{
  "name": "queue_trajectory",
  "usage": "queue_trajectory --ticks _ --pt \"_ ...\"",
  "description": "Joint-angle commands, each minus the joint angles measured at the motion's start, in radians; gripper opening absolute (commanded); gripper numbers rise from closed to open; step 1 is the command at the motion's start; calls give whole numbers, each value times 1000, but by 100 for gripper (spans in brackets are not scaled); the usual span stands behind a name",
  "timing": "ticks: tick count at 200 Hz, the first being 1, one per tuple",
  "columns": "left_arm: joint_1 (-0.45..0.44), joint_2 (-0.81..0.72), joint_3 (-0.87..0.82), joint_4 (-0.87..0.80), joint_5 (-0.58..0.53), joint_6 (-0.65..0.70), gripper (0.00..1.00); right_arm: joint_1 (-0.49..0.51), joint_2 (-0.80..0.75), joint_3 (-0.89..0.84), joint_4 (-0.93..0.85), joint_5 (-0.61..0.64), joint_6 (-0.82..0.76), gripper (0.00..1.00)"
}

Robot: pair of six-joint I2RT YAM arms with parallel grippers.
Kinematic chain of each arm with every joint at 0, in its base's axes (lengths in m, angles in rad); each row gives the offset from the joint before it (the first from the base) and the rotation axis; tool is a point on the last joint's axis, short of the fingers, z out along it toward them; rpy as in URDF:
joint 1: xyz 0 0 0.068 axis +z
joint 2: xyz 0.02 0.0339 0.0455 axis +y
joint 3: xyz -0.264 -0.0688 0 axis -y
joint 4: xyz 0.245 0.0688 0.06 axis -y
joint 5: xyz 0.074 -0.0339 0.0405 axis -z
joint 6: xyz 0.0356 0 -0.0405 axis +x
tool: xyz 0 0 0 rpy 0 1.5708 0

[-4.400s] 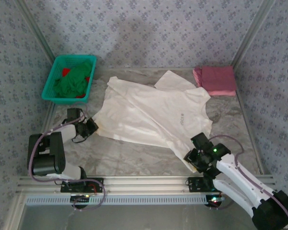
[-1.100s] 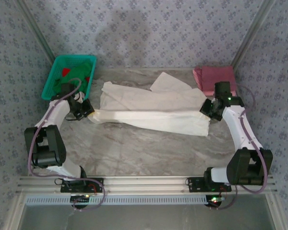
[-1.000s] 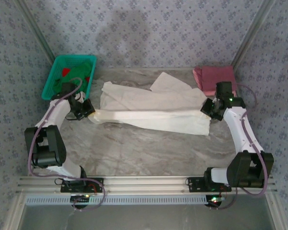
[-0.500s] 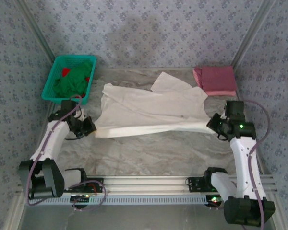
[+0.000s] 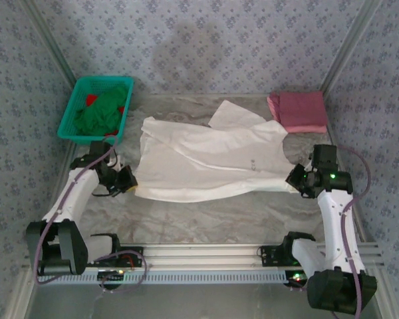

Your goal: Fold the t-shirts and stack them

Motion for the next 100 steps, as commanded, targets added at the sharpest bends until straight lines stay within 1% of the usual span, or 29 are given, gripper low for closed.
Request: queue_trajectory --ticks 1,7,14,34,42,56,76,88,100 --pt "-40 -38 -10 -19 -16 -54 12 -10 -28 -1 -48 -52 -20 30" --pt "-40 -53 -20 -9 -26 -70 12 -12 -40 1 -64 -60 -20 33" --pt "-41 -72 -34 6 -42 -86 12 -15 -59 7 -81 -69 -22 34" --pt "-42 -91 -47 24 -71 -111 13 -23 -105 39 -100 -71 -4 35" --pt "-41 -91 -55 37 -74 -118 12 -25 -102 47 -89 -70 15 33" --pt "-42 -82 -80 69 -81 -132 11 -25 -56 46 -90 -101 15 32" --pt "-40 -83 -133 137 -98 -167 11 -24 29 -7 -53 -165 7 34" --pt "-39 -86 -173 184 -128 -189 10 -22 71 -40 -12 -168 7 34" --pt "-34 -74 -212 273 -131 -207 10 -5 117 -65 12 -175 6 34"
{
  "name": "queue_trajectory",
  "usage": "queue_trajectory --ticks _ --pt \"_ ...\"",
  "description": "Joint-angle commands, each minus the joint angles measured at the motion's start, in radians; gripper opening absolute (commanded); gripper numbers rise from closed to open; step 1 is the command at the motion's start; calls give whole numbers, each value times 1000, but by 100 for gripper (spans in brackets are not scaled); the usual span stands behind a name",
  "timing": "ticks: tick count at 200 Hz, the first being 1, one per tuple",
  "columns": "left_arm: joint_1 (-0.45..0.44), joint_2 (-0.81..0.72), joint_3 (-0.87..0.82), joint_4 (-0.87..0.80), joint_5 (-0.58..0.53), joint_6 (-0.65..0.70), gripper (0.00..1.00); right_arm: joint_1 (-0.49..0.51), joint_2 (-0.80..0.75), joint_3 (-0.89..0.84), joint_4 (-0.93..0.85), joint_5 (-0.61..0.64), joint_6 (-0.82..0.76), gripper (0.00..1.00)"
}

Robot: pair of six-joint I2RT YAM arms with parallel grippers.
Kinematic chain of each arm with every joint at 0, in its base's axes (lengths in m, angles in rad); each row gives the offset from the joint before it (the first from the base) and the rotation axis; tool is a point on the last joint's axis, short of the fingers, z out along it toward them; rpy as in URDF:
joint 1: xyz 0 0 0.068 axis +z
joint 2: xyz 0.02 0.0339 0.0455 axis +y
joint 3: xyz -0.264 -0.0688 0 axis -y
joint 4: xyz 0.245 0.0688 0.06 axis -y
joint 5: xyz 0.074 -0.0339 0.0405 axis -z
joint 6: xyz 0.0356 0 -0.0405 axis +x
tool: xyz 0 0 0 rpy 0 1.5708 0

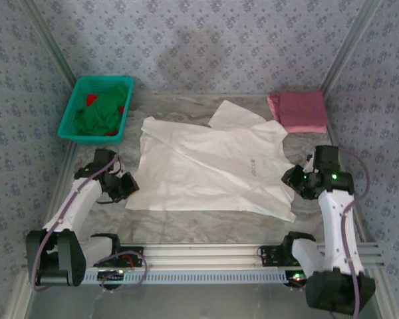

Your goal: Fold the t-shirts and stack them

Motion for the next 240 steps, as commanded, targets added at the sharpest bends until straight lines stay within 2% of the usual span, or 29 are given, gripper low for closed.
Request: queue_trajectory --ticks 1,22,48,67,82,102,123,139,165,183,212,240 --pt "6 7 -65 143 -40 -62 10 16 83 -57 42 -50 5 34" --pt "8 68 -89 244 -19 -68 8 67 170 -65 64 -43 -11 35" --pt "6 136 -57 274 -7 -27 8 150 247 -68 110 20 25 37" --pt "-7 155 -13 253 -18 12 6 165 315 -89 152 24 10 39" --pt "-45 156 50 204 -75 50 7 179 358 -100 189 48 22 46" --pt "-79 164 172 148 -83 78 7 192 413 -81 239 57 49 44" --pt "-114 176 301 153 -109 80 10 223 444 -20 268 90 81 40" --pt "-119 258 378 191 -93 94 12 241 476 49 273 109 84 34" --pt "-147 477 515 258 -75 120 3 255 561 170 312 175 85 10" --pt "-165 630 599 316 -65 110 2 255 690 268 324 205 88 0" --pt "-164 852 756 296 -78 95 0 262 923 498 349 229 65 0" --pt "-148 958 815 305 -109 54 0 278 1084 631 357 241 84 0"
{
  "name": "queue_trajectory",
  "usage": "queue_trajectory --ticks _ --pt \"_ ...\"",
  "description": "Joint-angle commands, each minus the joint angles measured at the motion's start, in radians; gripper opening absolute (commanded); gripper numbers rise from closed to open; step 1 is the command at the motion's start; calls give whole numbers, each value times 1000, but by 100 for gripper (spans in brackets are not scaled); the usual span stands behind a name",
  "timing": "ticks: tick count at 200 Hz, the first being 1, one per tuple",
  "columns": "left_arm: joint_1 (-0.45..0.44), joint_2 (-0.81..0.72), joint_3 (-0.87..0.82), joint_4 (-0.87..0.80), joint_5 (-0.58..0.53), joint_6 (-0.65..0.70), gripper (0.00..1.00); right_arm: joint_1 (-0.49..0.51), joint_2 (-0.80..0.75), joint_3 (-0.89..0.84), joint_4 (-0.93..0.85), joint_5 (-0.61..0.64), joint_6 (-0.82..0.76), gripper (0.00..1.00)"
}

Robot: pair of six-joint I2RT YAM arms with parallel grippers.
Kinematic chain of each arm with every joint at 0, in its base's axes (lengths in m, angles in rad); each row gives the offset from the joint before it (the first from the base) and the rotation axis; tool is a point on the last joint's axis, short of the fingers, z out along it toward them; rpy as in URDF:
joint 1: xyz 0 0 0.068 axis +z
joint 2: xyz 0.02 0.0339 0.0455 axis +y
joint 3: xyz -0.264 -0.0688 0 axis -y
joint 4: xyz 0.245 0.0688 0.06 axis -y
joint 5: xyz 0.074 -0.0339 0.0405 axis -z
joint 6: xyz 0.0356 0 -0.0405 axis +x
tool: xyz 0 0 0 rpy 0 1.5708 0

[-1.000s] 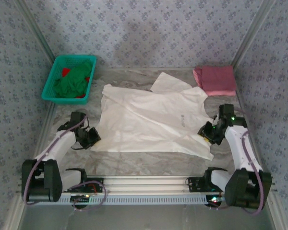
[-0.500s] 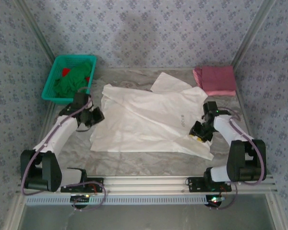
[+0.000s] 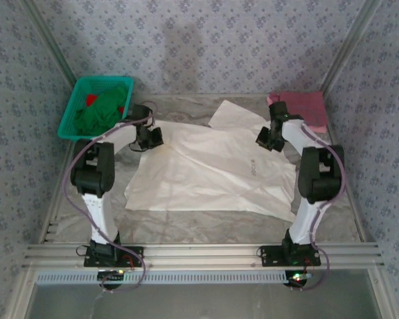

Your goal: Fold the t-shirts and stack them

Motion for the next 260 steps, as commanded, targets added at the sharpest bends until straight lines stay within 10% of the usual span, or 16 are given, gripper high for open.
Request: queue_trajectory --ticks 1,95,169,260 --pt "17 51 74 -7 -24 -34 0 20 109 91 -5 43 9 0" --pt "69 364 397 14 57 -172 0 59 477 493 34 -37 110 0" --pt "67 628 1237 -447 15 -35 0 59 684 1070 -131 -164 171 0" --pt "-199 -310 16 108 17 135 32 -7 -219 -19 -17 -249 -14 28"
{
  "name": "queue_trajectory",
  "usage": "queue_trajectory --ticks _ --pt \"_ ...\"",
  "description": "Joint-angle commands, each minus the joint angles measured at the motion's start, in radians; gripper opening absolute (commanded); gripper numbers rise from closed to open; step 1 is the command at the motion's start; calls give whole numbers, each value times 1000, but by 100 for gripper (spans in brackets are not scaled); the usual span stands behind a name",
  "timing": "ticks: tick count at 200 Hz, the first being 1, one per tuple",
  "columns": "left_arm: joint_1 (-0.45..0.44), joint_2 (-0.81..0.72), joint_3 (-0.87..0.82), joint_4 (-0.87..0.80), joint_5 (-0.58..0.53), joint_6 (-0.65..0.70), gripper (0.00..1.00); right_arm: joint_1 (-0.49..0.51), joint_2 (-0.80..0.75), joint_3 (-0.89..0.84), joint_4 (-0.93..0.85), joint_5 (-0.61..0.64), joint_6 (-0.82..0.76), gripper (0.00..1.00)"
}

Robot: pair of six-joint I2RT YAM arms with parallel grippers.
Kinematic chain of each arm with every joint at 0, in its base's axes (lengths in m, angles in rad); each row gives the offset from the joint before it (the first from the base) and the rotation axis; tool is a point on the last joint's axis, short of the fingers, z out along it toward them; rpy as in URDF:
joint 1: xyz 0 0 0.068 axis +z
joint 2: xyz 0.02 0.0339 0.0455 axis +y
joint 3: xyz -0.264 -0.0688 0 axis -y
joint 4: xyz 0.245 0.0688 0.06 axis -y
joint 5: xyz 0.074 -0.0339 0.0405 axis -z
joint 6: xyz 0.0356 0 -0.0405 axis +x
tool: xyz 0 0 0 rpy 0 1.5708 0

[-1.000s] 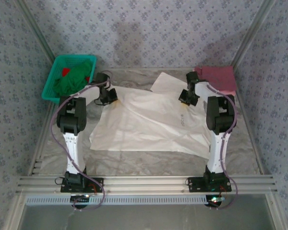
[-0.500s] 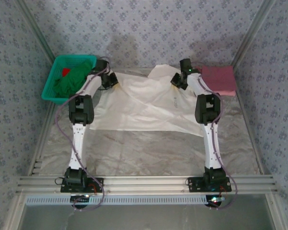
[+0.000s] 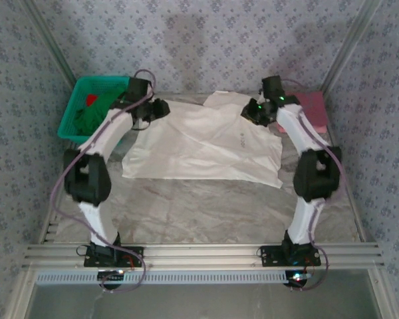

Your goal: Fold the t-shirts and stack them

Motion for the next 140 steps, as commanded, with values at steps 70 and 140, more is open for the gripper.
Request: queue_trajectory --ticks 70,140 --pt "-315 29 -245 122 114 300 36 -195 -137 -459 -86 -109 -311 31" --pt "-332 113 -230 134 101 284 36 -89 30 -374 22 -155 -336 33"
